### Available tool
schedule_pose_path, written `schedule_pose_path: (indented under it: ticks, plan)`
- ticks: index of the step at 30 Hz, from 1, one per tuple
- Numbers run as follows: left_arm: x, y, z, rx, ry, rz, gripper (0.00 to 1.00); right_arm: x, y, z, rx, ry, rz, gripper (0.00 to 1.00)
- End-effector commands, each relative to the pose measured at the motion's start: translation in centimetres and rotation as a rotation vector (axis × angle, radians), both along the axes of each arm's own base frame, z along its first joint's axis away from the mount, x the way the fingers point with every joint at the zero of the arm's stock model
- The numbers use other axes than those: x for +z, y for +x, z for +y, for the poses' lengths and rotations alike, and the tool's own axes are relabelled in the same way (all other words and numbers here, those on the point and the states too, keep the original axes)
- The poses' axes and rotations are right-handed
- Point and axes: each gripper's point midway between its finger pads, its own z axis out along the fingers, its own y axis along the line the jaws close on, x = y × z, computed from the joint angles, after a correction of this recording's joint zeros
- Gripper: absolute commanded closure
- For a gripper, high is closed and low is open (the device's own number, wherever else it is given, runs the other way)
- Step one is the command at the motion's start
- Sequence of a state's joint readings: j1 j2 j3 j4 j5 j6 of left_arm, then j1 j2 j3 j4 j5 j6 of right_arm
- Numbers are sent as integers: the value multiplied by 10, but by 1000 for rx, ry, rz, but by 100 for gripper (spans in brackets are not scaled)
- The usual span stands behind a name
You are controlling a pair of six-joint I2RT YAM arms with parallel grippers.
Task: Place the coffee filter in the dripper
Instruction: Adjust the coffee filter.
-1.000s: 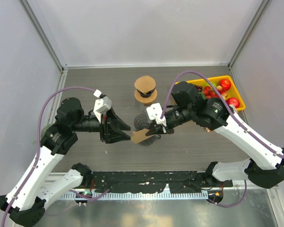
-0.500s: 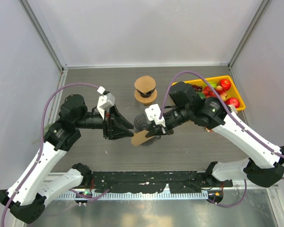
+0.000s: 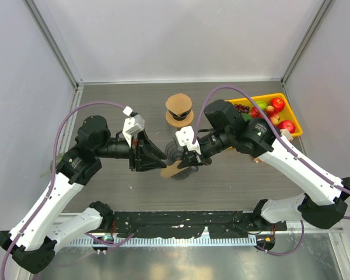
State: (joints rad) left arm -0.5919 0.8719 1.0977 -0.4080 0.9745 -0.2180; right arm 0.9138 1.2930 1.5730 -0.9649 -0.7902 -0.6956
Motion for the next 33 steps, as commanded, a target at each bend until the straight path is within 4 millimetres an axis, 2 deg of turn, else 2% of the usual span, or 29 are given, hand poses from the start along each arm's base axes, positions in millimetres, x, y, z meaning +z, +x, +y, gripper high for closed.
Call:
schedule_pose_path:
  ticks: [1,16,21,25,27,30,33]
  plan:
    - [18,-6,4,-9,-40,-95,61,18,4,3,-17,43,-3,95]
    - [8,9,4,59,0,-105,60,25,9,7,-26,64,56,95]
    - [4,15,4,85,17,-105,64,28,8,9,-13,75,56,95]
    - [1,10,2,44,19,-92,67,28,9,9,-21,71,60,95]
    - [-1,8,2,37,23,-88,66,27,12,11,-31,65,65,95]
    - [-1,5,2,30,22,-85,58,26,14,12,-46,57,77,95]
    - [-1,-2,5,12,23,-90,55,21,16,10,-63,33,71,95]
